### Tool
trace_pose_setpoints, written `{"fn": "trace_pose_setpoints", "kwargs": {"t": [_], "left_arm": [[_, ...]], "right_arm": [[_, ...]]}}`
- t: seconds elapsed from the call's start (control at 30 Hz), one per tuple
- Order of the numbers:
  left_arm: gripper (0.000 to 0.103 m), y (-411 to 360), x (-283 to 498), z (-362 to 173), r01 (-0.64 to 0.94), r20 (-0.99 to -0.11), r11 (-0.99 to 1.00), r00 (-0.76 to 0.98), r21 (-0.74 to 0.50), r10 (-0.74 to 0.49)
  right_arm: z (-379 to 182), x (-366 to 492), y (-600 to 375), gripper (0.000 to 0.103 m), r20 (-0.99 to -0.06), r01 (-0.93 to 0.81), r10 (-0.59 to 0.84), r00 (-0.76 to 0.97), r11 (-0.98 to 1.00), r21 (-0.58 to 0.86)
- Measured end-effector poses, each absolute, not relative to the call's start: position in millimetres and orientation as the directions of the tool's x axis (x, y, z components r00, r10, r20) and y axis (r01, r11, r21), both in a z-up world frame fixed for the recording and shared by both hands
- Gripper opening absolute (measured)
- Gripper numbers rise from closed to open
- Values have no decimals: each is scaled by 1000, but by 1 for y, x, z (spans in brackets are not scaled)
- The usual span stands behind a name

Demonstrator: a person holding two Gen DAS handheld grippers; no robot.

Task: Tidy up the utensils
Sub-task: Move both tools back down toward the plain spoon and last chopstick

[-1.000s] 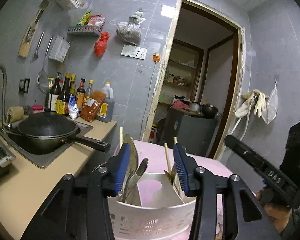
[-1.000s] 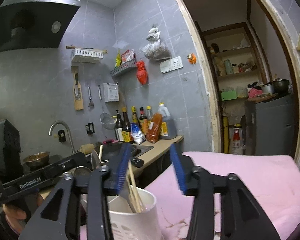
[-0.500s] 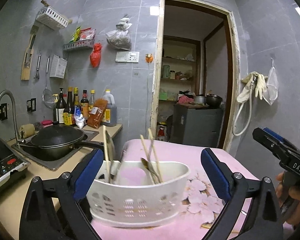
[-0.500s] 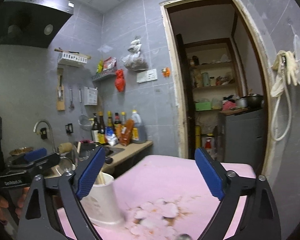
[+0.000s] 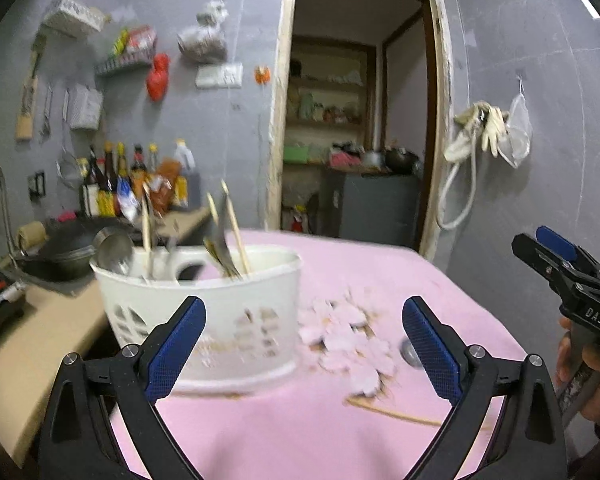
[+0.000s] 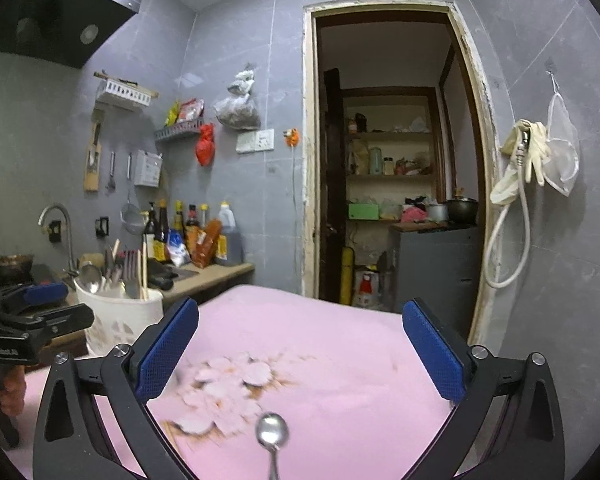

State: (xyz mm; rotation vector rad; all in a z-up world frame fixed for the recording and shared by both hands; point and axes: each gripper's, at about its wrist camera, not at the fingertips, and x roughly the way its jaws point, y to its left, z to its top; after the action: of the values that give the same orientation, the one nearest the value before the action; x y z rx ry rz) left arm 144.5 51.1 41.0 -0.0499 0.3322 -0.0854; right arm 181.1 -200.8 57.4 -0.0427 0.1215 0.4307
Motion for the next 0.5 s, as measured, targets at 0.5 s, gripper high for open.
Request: {"fn": "trace_pose_setpoints", "kwargs": {"t": [0.5], "left_arm": [[96, 27, 169, 0, 100, -609, 985, 775, -141, -166]], "right_arm": [[28, 196, -218, 103, -338, -437, 398, 853, 899, -42]]}}
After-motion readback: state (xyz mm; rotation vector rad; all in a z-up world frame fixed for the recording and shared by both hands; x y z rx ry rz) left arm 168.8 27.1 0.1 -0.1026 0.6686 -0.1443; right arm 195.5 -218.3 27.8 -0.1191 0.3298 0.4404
